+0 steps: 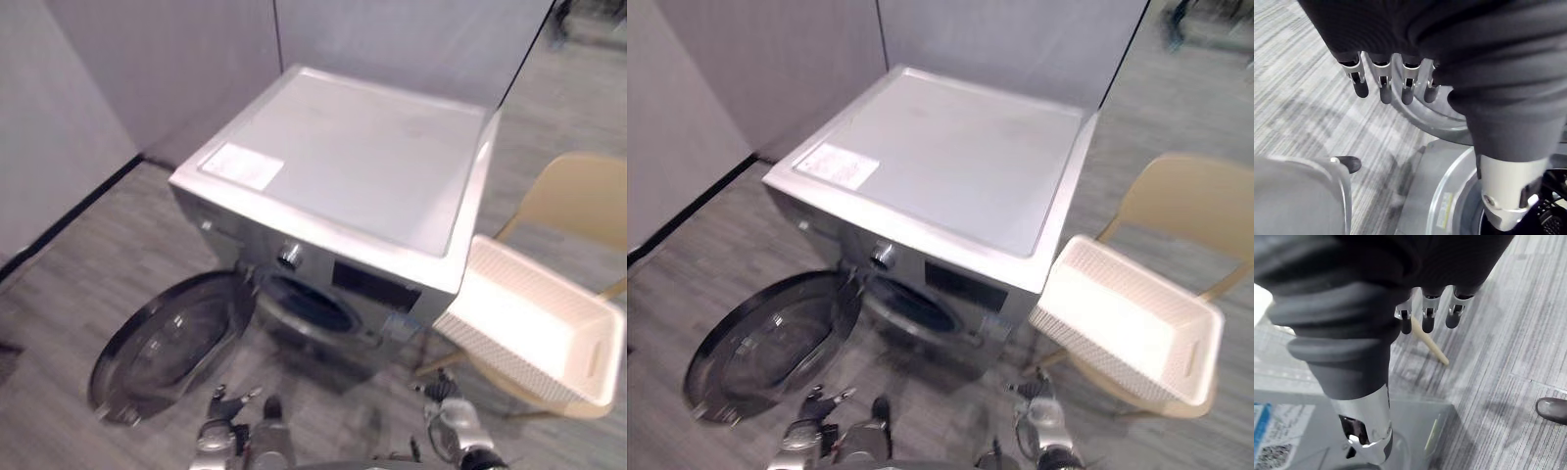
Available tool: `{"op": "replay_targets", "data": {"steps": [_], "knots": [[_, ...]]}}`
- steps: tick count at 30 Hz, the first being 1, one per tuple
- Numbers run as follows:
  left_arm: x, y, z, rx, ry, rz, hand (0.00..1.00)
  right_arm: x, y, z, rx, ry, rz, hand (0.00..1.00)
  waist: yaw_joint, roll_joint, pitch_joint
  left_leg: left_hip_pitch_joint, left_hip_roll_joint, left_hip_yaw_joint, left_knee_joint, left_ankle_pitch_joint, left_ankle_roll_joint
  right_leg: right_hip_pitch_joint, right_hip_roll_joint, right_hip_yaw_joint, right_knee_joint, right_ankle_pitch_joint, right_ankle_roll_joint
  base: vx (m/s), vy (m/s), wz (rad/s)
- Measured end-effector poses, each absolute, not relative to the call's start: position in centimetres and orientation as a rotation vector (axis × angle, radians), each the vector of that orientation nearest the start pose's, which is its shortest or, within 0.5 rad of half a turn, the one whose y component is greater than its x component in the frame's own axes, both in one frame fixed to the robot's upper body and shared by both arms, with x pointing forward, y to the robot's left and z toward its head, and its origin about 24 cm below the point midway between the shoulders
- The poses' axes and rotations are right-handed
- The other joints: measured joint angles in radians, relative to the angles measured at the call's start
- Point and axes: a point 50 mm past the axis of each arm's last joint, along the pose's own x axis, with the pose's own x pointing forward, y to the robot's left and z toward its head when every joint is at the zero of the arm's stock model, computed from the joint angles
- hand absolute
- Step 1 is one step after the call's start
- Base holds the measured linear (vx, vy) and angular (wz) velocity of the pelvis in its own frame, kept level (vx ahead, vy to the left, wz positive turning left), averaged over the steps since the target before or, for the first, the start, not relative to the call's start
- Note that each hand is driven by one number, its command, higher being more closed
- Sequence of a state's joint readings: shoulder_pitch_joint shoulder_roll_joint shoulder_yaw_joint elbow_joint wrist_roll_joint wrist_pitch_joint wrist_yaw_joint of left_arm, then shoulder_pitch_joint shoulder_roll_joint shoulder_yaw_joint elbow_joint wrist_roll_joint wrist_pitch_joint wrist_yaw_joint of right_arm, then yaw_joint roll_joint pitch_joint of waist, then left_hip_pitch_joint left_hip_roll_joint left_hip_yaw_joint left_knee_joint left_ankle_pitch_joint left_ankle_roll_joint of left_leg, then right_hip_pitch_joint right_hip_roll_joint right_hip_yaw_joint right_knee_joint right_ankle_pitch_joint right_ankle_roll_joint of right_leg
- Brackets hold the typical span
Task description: Pick up the laundry basket with both hands and put the clothes into the washing machine.
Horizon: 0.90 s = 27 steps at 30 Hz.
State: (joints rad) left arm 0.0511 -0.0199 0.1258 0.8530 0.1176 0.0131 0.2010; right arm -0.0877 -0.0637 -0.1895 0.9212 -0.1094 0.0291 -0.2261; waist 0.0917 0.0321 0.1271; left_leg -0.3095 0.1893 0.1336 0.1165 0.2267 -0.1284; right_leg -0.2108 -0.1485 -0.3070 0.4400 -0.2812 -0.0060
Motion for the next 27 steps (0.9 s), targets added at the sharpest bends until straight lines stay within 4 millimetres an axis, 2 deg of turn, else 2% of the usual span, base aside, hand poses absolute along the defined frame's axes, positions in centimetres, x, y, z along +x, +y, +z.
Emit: {"op": "replay_targets", "data": {"steps": [1, 2, 3, 4, 5, 6, 7, 8, 9, 10, 11, 14, 16, 17, 20, 21, 23, 27], "knots": [[14.6, 17.6, -13.8, 0.133, 0.906, 0.258, 0.00, 17.8, -20.8, -12.4, -0.177, 0.854, -0.361, 0.00, -0.005, -0.018, 0.010, 0.010, 0.000, 0.031, 0.103, -0.102, 0.032, 0.000, -0.015, -0.023, -0.006, 0.015, -0.002, -0.30, -0.054, 0.77], [14.8, 17.5, -13.6, 0.136, 0.896, 0.252, 0.00, 17.8, -20.8, -12.3, -0.177, 0.851, -0.367, 0.00, -0.009, -0.020, 0.011, 0.023, 0.003, 0.035, 0.188, -0.184, 0.033, -0.004, -0.027, -0.040, -0.015, 0.034, -0.004, -0.31, -0.008, 0.60], [14.9, 17.3, -13.6, 0.140, 0.893, 0.244, 0.00, 17.7, -20.9, -12.3, -0.179, 0.849, -0.370, 0.00, -0.012, -0.020, 0.011, 0.032, 0.004, 0.034, 0.225, -0.221, 0.032, -0.005, -0.031, -0.048, -0.023, 0.047, -0.003, -0.26, 0.093, 0.46], [14.9, 17.2, -13.6, 0.145, 0.893, 0.234, 0.00, 17.7, -21.0, -12.3, -0.174, 0.849, -0.378, 0.00, -0.024, -0.021, 0.011, 0.065, 0.003, 0.035, 0.283, -0.285, 0.034, -0.002, -0.041, -0.059, -0.043, 0.070, 0.005, -0.25, 0.140, 0.34], [15.0, 17.0, -13.6, 0.148, 0.892, 0.226, 0.00, 17.3, -21.3, -12.4, -0.165, 0.857, -0.397, 0.00, -0.027, -0.020, 0.010, 0.118, 0.001, 0.038, 0.297, -0.339, 0.037, 0.004, -0.043, -0.063, -0.079, 0.098, 0.013, -0.23, 0.160, 0.26], [15.1, 17.0, -13.6, 0.149, 0.890, 0.222, 0.00, 17.1, -21.4, -12.5, -0.163, 0.863, -0.403, 0.00, -0.028, -0.016, 0.007, 0.152, -0.001, 0.045, 0.265, -0.356, 0.036, 0.008, -0.038, -0.066, -0.102, 0.110, 0.022, -0.21, 0.186, 0.22], [15.2, 16.9, -13.5, 0.156, 0.887, 0.214, 0.00, 16.6, -21.9, -12.6, -0.160, 0.874, -0.423, 0.00, -0.033, 0.013, -0.011, 0.221, 0.000, 0.055, 0.122, -0.384, 0.024, 0.010, -0.016, -0.079, -0.145, 0.144, 0.043, -0.20, 0.191, 0.21], [15.5, 17.5, -13.4, 0.196, 0.881, 0.206, 0.00, 16.2, -21.6, -13.1, -0.137, 0.905, -0.428, 0.00, -0.043, -0.014, -0.011, 0.233, -0.025, 0.056, 0.038, -0.370, 0.024, 0.005, -0.023, -0.071, -0.180, 0.171, 0.060, -0.19, 0.178, 0.28], [15.5, 18.0, -13.4, 0.218, 0.881, 0.208, 0.00, 15.8, -21.2, -13.4, -0.128, 0.921, -0.422, 0.00, -0.051, -0.027, -0.017, 0.232, -0.039, 0.054, 0.015, -0.347, 0.032, 0.014, -0.027, -0.071, -0.216, 0.197, 0.065, -0.16, 0.171, 0.18], [15.4, 18.6, -13.3, 0.254, 0.882, 0.204, 0.00, 15.2, -21.0, -13.8, -0.124, 0.955, -0.417, 0.00, -0.054, -0.041, -0.024, 0.234, -0.060, 0.054, -0.006, -0.331, 0.039, 0.030, -0.028, -0.064, -0.280, 0.252, 0.073, -0.10, 0.171, 0.03], [15.4, 18.9, -13.3, 0.265, 0.881, 0.207, 0.00, 14.8, -21.2, -14.0, -0.124, 0.978, -0.424, 0.00, -0.053, -0.044, -0.026, 0.246, -0.077, 0.056, -0.013, -0.325, 0.042, 0.060, -0.027, -0.043, -0.341, 0.288, 0.082, -0.08, 0.186, -0.09], [15.8, 19.4, -12.8, 0.278, 0.853, 0.216, 0.00, 14.0, -21.6, -14.3, -0.130, 1.008, -0.435, 0.00, -0.062, -0.036, -0.035, 0.277, -0.113, 0.062, -0.036, -0.311, 0.054, 0.111, -0.037, -0.018, -0.423, 0.347, 0.093, -0.02, 0.162, -0.05], [17.8, 20.1, -10.7, 0.292, 0.719, 0.240, 0.00, 14.2, -21.8, -14.2, -0.135, 1.003, -0.436, 0.00, -0.076, -0.031, -0.041, 0.281, -0.139, 0.061, -0.054, -0.290, 0.078, 0.122, -0.051, -0.014, -0.466, 0.381, 0.103, 0.02, 0.123, 0.04], [18.3, 20.3, -10.0, 0.303, 0.679, 0.241, 0.00, 14.2, -21.8, -14.2, -0.135, 1.002, -0.436, 0.00, -0.076, -0.030, -0.041, 0.279, -0.143, 0.061, -0.055, -0.289, 0.078, 0.123, -0.052, -0.012, -0.474, 0.386, 0.106, 0.04, 0.086, 0.00], [21.1, 21.8, -6.0, 0.348, 0.473, 0.279, 0.00, 14.1, -22.4, -14.2, -0.147, 1.007, -0.443, 0.00, -0.077, -0.026, -0.045, 0.279, -0.153, 0.045, -0.056, -0.285, 0.083, 0.145, -0.047, -0.021, -0.507, 0.401, 0.100, 0.06, 0.033, 0.10], [21.5, 22.1, -5.3, 0.356, 0.442, 0.287, 0.00, 14.1, -22.6, -14.1, -0.152, 1.007, -0.446, 0.00, -0.078, -0.025, -0.047, 0.279, -0.153, 0.038, -0.056, -0.285, 0.084, 0.150, -0.045, -0.024, -0.514, 0.402, 0.098, 0.06, -0.021, 0.11], [22.7, 23.9, -2.7, 0.377, 0.325, 0.354, 0.00, 13.9, -23.5, -14.0, -0.171, 1.009, -0.457, 0.00, -0.078, -0.020, -0.050, 0.288, -0.152, 0.010, -0.060, -0.285, 0.084, 0.158, -0.040, -0.023, -0.517, 0.403, 0.097, 0.05, -0.032, 0.00], [23.6, 27.0, -0.2, 0.412, 0.236, 0.467, 0.00, 14.0, -24.4, -13.8, -0.189, 1.004, -0.466, 0.00, -0.078, -0.017, -0.053, 0.301, -0.150, 0.006, -0.068, -0.285, 0.084, 0.165, -0.037, -0.021, -0.518, 0.403, 0.096, 0.01, -0.014, -0.03]]}}
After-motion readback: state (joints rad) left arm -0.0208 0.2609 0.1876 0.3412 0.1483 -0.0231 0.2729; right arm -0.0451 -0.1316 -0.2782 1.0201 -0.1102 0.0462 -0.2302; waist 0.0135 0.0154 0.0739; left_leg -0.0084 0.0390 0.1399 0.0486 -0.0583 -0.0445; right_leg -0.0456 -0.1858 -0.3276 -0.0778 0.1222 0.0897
